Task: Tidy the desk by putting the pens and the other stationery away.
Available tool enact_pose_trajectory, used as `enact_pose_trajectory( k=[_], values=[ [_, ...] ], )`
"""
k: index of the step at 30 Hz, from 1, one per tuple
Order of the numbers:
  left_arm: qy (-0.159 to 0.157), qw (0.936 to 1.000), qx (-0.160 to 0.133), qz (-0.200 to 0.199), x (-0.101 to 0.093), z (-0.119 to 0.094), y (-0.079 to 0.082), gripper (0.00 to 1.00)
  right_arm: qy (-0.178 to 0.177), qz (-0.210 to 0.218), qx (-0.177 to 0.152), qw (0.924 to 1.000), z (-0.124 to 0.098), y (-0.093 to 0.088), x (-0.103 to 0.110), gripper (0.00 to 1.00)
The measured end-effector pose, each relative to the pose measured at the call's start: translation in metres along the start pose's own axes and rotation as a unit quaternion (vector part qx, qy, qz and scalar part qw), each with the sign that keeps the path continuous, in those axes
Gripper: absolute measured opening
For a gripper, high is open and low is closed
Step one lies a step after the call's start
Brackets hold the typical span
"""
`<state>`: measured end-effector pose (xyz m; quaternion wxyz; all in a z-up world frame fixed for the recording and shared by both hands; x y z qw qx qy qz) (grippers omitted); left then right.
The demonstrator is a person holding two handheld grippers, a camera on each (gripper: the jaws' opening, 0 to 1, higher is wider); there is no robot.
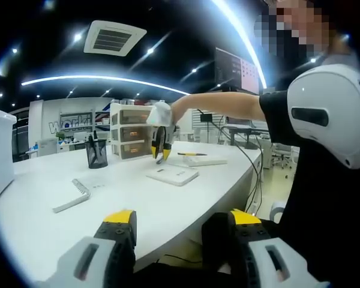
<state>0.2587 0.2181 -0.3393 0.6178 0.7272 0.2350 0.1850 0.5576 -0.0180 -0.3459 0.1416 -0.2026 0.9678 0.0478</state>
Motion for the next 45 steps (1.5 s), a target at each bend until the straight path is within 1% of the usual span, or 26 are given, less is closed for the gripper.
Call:
enact_pose_trajectory(
  k=[6, 8, 11, 14, 17, 19, 22, 26, 31, 36, 45],
  values=[
    [-0.002, 1.0000, -0.002, -0.003, 0.002, -0.001, -0.001, 0.61, 0.018, -0.004, 0.012, 0.9998, 0.006, -0.001, -0.003, 0.16],
    [-0.003, 1.0000, -0.003, -0.005, 0.003, -0.001, -0.001, 0.61, 0.029, -0.001, 0.013, 0.9995, 0.007, 0.000, -0.002, 0.15],
    [-0.003, 1.0000, -0.004, -0.008, 0.006, -0.002, -0.002, 0.61, 0.036, 0.001, 0.016, 0.9992, 0.008, 0.000, -0.003, 0.14],
    [-0.004, 0.9999, -0.004, -0.009, 0.008, -0.002, -0.002, 0.61, 0.050, 0.011, 0.018, 0.9985, 0.008, 0.000, -0.003, 0.12],
    [-0.006, 0.9999, -0.006, -0.011, 0.009, -0.002, -0.002, 0.61, 0.056, 0.032, 0.023, 0.9976, 0.009, 0.000, -0.004, 0.11],
    [-0.007, 0.9999, -0.006, -0.012, 0.009, -0.001, -0.002, 0.61, 0.062, 0.035, 0.025, 0.9972, 0.008, 0.000, -0.002, 0.09],
    [-0.006, 0.9999, -0.005, -0.013, 0.009, -0.001, -0.003, 0.61, 0.065, 0.035, 0.028, 0.9969, 0.008, 0.001, -0.002, 0.09],
    [-0.010, 0.9999, -0.007, -0.010, 0.005, 0.000, -0.001, 0.61, 0.062, 0.037, 0.031, 0.9969, 0.008, 0.001, -0.001, 0.08],
    [-0.012, 0.9999, -0.009, -0.008, 0.004, 0.001, 0.002, 0.60, 0.050, 0.043, 0.037, 0.9971, 0.006, 0.001, 0.001, 0.06],
    [-0.014, 0.9998, -0.009, -0.006, 0.001, 0.003, 0.004, 0.60, 0.038, 0.059, 0.041, 0.9967, 0.006, 0.000, 0.001, 0.06],
    [-0.017, 0.9998, -0.012, -0.003, -0.003, 0.005, 0.010, 0.60, 0.018, 0.087, 0.035, 0.9954, 0.001, -0.002, 0.005, 0.05]
  ],
)
Point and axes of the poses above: the point that each gripper's makers call its tool centre point, and the gripper's own axes: z roughly forward along the fingers, x roughly to its left, y roughly out of its top, the point moved 4 cm from there along -z, roughly backward along the fingers, and after that the axes turned 9 degrees about -y, right-handed, at the moved point
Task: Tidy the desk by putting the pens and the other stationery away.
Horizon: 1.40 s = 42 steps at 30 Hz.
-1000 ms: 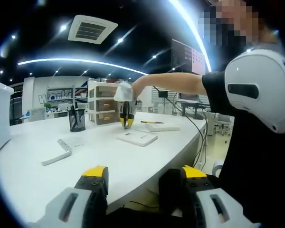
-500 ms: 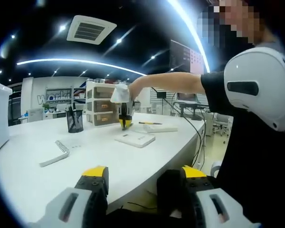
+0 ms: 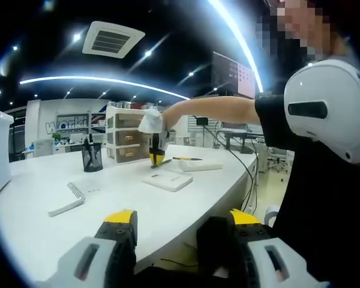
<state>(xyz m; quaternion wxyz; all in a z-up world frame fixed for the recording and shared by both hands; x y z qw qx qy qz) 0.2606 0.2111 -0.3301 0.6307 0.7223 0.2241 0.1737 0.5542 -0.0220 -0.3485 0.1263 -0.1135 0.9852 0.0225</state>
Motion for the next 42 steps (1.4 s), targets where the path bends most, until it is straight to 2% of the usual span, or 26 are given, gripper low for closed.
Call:
enact_pose_trajectory(
  k=[5, 9, 15, 19, 23, 27, 34, 38, 42],
  values=[
    [-0.001, 1.0000, -0.004, -0.002, -0.001, 0.002, 0.003, 0.60, -0.016, 0.011, -0.009, 0.9998, -0.005, -0.004, 0.000, 0.05],
    [0.001, 1.0000, -0.009, -0.003, -0.001, 0.003, 0.007, 0.60, -0.035, 0.026, -0.028, 0.9986, -0.018, -0.002, 0.000, 0.04],
    [0.005, 0.9998, -0.020, -0.001, 0.000, 0.005, 0.014, 0.60, -0.068, 0.039, -0.061, 0.9951, -0.039, 0.002, -0.001, 0.04],
    [0.005, 0.9998, -0.020, 0.005, 0.000, 0.007, 0.019, 0.60, -0.087, 0.054, -0.098, 0.9899, -0.056, 0.008, 0.002, 0.05],
    [0.005, 0.9996, -0.026, 0.012, -0.001, 0.009, 0.026, 0.60, -0.108, 0.071, -0.146, 0.9809, -0.075, 0.016, 0.007, 0.05],
    [0.004, 0.9993, -0.035, 0.015, 0.000, 0.011, 0.033, 0.60, -0.130, 0.092, -0.201, 0.9666, -0.095, 0.024, 0.012, 0.05],
    [0.007, 0.9985, -0.050, 0.019, 0.002, 0.013, 0.045, 0.60, -0.161, 0.113, -0.253, 0.9472, -0.121, 0.027, 0.029, 0.05],
    [0.011, 0.9983, -0.051, 0.024, 0.003, 0.013, 0.050, 0.60, -0.164, 0.130, -0.285, 0.9355, -0.133, 0.028, 0.040, 0.05],
    [0.014, 0.9981, -0.051, 0.031, 0.004, 0.014, 0.057, 0.60, -0.165, 0.149, -0.321, 0.9204, -0.144, 0.031, 0.052, 0.05]
  ],
)
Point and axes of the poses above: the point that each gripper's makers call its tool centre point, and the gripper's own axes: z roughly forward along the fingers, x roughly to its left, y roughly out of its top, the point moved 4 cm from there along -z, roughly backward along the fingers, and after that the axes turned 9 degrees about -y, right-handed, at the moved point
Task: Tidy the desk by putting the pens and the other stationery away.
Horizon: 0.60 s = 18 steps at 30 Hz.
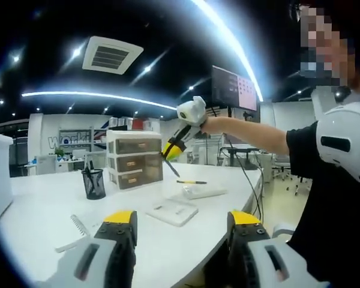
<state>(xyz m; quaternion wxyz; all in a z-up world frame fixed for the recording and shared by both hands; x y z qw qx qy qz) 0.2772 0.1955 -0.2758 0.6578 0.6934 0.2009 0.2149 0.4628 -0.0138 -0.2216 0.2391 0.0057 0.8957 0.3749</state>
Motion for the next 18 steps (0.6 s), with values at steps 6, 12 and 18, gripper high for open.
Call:
enact_pose_trajectory(
  k=[6, 12, 18],
  values=[
    [-0.001, 1.0000, -0.003, 0.008, 0.002, 0.006, 0.009, 0.60, -0.017, 0.031, -0.058, 0.9977, -0.015, 0.007, 0.016, 0.05],
    [-0.008, 0.9999, -0.004, 0.008, 0.002, 0.017, 0.015, 0.59, -0.035, 0.076, -0.111, 0.9903, -0.025, 0.014, 0.027, 0.05],
    [-0.013, 0.9999, -0.005, 0.009, 0.005, 0.029, 0.022, 0.59, -0.050, 0.123, -0.152, 0.9793, -0.034, 0.014, 0.032, 0.05]
  ],
)
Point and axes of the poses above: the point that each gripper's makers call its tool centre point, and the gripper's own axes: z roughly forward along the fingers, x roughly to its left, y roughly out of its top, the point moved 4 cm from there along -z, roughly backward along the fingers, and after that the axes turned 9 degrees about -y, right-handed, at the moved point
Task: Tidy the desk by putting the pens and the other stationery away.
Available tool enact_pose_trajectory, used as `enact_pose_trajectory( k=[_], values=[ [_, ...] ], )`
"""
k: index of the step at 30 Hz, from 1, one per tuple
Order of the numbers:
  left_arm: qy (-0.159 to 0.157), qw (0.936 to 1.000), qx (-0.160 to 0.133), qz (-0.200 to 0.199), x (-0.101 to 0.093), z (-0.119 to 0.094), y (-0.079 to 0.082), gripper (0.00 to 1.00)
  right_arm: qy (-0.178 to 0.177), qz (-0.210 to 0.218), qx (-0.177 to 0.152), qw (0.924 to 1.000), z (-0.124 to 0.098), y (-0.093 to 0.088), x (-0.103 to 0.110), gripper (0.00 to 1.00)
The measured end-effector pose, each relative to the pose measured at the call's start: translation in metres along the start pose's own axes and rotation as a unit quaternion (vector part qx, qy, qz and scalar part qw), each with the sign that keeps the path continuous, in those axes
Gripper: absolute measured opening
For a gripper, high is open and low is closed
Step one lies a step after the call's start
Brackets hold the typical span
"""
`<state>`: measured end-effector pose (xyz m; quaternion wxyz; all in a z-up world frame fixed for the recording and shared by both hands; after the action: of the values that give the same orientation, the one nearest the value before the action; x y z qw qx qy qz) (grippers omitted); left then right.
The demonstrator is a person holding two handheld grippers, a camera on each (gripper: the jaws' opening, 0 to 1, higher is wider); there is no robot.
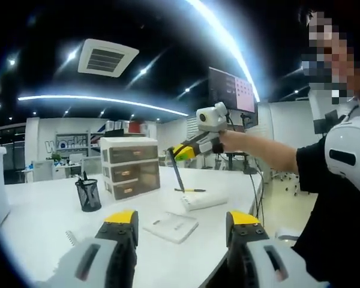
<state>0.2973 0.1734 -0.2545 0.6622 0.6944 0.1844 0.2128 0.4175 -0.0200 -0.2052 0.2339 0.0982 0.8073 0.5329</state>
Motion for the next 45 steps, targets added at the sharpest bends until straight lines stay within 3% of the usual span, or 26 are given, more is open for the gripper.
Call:
enact_pose_trajectory(
  k=[10, 22, 29, 45],
  values=[
    [-0.015, 0.9998, -0.010, -0.011, 0.010, 0.024, 0.006, 0.58, -0.012, 0.076, -0.073, 0.9944, -0.010, 0.012, 0.011, 0.05],
    [-0.046, 0.9989, -0.007, -0.010, 0.008, 0.058, 0.019, 0.56, 0.005, 0.100, -0.128, 0.9867, -0.010, 0.024, 0.038, 0.05],
    [-0.064, 0.9977, -0.019, -0.014, 0.003, 0.072, 0.030, 0.49, 0.018, 0.105, -0.140, 0.9844, -0.011, 0.027, 0.046, 0.05],
    [-0.085, 0.9962, -0.005, -0.018, -0.007, 0.087, 0.026, 0.43, 0.055, 0.105, -0.152, 0.9812, -0.009, 0.036, 0.069, 0.05]
  ],
)
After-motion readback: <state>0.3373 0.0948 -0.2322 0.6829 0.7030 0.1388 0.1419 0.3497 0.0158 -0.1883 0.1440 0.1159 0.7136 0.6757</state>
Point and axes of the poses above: the point that each gripper's makers call its tool centre point, and the gripper's own axes: z roughly forward along the fingers, x roughly to its left, y roughly out of its top, the point moved 4 cm from there along -z, roughly backward along the fingers, and after that the axes turned 9 degrees about -y, right-handed, at the moved point
